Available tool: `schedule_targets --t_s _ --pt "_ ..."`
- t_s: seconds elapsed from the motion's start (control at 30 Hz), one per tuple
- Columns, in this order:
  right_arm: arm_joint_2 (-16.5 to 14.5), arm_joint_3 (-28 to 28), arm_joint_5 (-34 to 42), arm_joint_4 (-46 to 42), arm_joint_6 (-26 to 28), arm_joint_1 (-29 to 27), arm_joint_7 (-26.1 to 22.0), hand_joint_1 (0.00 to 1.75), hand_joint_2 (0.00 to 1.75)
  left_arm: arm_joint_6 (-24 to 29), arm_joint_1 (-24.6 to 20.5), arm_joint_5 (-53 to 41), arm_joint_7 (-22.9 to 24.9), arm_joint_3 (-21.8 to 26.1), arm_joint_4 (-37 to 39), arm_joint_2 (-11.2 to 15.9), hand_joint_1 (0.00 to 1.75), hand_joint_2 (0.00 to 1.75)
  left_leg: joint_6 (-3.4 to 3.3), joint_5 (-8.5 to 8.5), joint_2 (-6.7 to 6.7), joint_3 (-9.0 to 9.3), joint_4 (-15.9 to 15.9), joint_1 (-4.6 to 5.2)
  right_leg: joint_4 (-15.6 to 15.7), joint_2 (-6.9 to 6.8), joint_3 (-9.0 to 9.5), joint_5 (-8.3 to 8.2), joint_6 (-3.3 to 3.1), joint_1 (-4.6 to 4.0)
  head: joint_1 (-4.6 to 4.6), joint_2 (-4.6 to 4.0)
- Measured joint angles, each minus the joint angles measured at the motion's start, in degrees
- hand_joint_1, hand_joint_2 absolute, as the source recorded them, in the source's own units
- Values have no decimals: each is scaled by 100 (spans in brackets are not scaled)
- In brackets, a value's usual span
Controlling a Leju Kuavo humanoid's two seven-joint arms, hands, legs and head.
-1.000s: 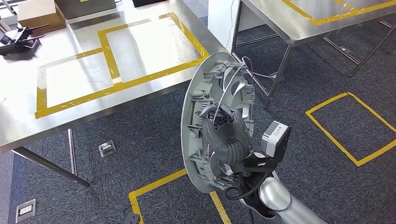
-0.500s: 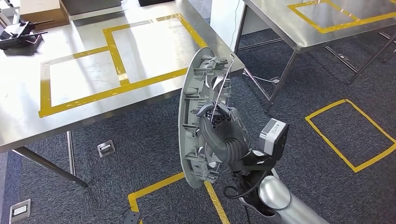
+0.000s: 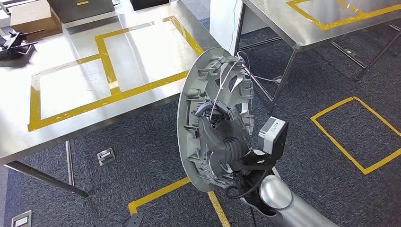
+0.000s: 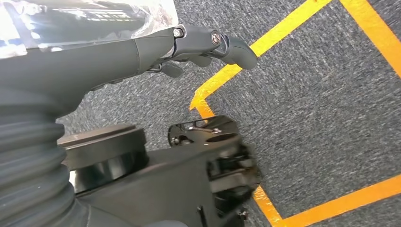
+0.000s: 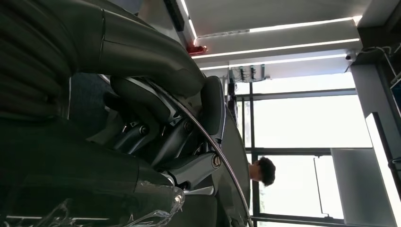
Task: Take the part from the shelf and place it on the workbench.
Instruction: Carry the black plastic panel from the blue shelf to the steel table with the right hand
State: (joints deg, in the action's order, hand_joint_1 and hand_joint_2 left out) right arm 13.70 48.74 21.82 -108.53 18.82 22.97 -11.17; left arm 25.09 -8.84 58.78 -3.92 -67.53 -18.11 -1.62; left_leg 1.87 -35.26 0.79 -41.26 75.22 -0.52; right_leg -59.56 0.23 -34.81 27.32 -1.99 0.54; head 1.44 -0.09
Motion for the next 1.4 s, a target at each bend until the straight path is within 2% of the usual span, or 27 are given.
schedule_targets --t_s 0.03,0.1,0.13,0.17,0.23,0.33,0.37,0.43,0.47,0.5,0.53,0.6,0.63,0.67,0.73,0.83,0.9,0.97,1.0,1.03,1.07,1.1,1.13,1.17,1.2,1.33,1.4 --pt "-1 10 -1 1 -1 12 5 175 175 -2 3 -3 4 -1 1 0 0 175 -4 208 0 7 -144 -1 -1 9 47 32 6 -1 -1 0" --pt "-8 28 -4 1 -1 40 17 175 175 -3 -3 -11 5 -1 2 0 0 175 -35 716 0 246 -833 3 4 19 162 110 35 2 -1 0" --pt "-14 35 -12 2 -3 64 22 175 175 -3 -8 -15 5 -1 2 0 0 175 -57 873 1 365 -1135 15 3 22 203 145 58 -5 -1 0" --pt "-19 41 -24 2 -5 95 26 175 175 -3 -13 -19 7 -1 3 -1 0 175 -87 913 1 457 -1353 28 3 25 217 168 88 -10 0 0" --pt "-23 54 -51 3 -11 157 34 175 175 -4 -13 -24 16 -1 5 -1 0 175 -149 824 6 517 -1501 52 4 24 194 182 149 -21 0 0" --pt "-26 76 -74 -1 -16 221 52 175 175 -4 -7 -41 27 -1 9 -5 0 175 -241 768 12 564 -1584 12 -149 12 96 281 245 -14 23 0" --pt "-26 84 -82 -2 -18 246 58 175 175 -6 -13 -49 27 -1 9 -8 0 175 -270 758 11 581 -1596 -3 -387 11 -36 381 271 -11 33 0" --pt "-25 103 -100 0 -20 279 67 175 175 -13 -22 -61 28 -1 10 -14 0 175 -313 717 7 609 -1596 -3 -1134 9 -483 623 304 -2 51 0" --pt "-25 112 -105 2 -20 283 70 175 175 -18 -21 -63 29 -1 11 -16 0 175 -321 694 6 631 -1595 -1 -1455 9 -701 678 312 0 53 0" --pt "-24 120 -107 5 -21 289 73 175 175 -21 -17 -64 31 -1 14 -19 0 175 -323 665 9 665 -1594 0 -1609 9 -843 627 314 1 55 0" --pt "-25 127 -108 8 -22 300 76 175 175 -25 -13 -67 33 -1 16 -20 0 175 -318 630 14 713 -1593 0 -1536 9 -871 457 306 0 57 0" --pt "-27 148 -108 11 -30 328 80 175 175 -28 -10 -72 37 -1 19 -30 0 175 -290 541 27 835 -1591 -3 -879 8 -659 -60 273 -6 58 0" --pt "-28 161 -108 13 -33 345 82 175 175 -29 -15 -75 38 0 20 -36 0 175 -265 500 32 877 -1586 2 -553 7 -533 -242 254 -20 55 0" --pt "-32 175 -108 13 -35 368 82 175 175 -30 -20 -76 41 1 22 -43 0 175 -236 472 33 896 -1583 7 -309 8 -431 -316 234 -32 55 0" --pt "-38 193 -108 14 -35 417 83 175 175 -36 -25 -80 46 1 25 -52 0 175 -174 449 27 888 -1592 16 -151 18 -361 -245 189 -57 51 0" --pt "-51 205 -108 15 -39 450 84 175 175 -49 -29 -96 49 -2 28 -59 0 175 -96 352 13 877 -1523 22 -24 17 -263 -177 97 -24 44 0" --pt "-62 221 -109 17 -46 487 87 175 175 -54 -34 -109 49 -3 32 -56 0 175 -77 128 9 633 -1022 27 28 2 -176 -149 41 -2 25 0" --pt "-70 242 -109 23 -49 526 88 175 175 -60 -22 -112 50 -3 38 -53 0 175 -54 -81 9 204 -289 26 32 -4 -121 -105 12 -1 16 0" --pt "-74 250 -110 26 -50 535 88 175 175 -64 -15 -113 53 -3 41 -52 0 175 -36 -66 8 44 -81 23 31 1 -90 -79 9 -1 16 0" --pt "-77 258 -110 28 -50 538 88 175 175 -70 -10 -115 57 -4 43 -52 0 175 -21 61 7 -22 -76 16 29 7 -51 -49 14 0 15 0" --pt "-80 265 -110 29 -50 539 89 175 175 -77 -11 -116 63 -4 44 -52 0 175 -10 293 6 24 -296 8 25 13 0 -14 24 2 15 0" --pt "-85 270 -110 29 -51 542 90 175 175 -84 -14 -118 69 -5 44 -51 0 175 -7 566 4 146 -665 -1 21 18 56 28 41 5 15 0" --pt "-90 275 -110 29 -52 550 90 175 175 -89 -18 -119 75 -5 45 -52 0 175 -11 764 3 278 -1001 1 15 23 101 67 65 0 12 0" --pt "-96 283 -110 31 -57 567 90 175 175 -93 -23 -121 80 -5 45 -52 0 175 -34 865 2 408 -1290 8 8 28 124 97 94 -5 5 0" --pt "-100 290 -110 32 -62 590 90 175 175 -95 -27 -121 87 -5 45 -52 0 175 -68 863 3 486 -1456 19 4 32 123 114 126 -10 0 0" --pt "-111 311 -110 32 -72 642 92 175 175 -98 -20 -128 99 -5 49 -50 0 175 -216 749 12 575 -1605 7 -53 20 80 178 255 -9 13 0" --pt "-113 320 -110 32 -76 660 92 175 175 -98 -29 -132 99 -5 49 -52 0 175 -279 727 10 619 -1630 -14 -517 12 -160 380 302 -2 41 0"
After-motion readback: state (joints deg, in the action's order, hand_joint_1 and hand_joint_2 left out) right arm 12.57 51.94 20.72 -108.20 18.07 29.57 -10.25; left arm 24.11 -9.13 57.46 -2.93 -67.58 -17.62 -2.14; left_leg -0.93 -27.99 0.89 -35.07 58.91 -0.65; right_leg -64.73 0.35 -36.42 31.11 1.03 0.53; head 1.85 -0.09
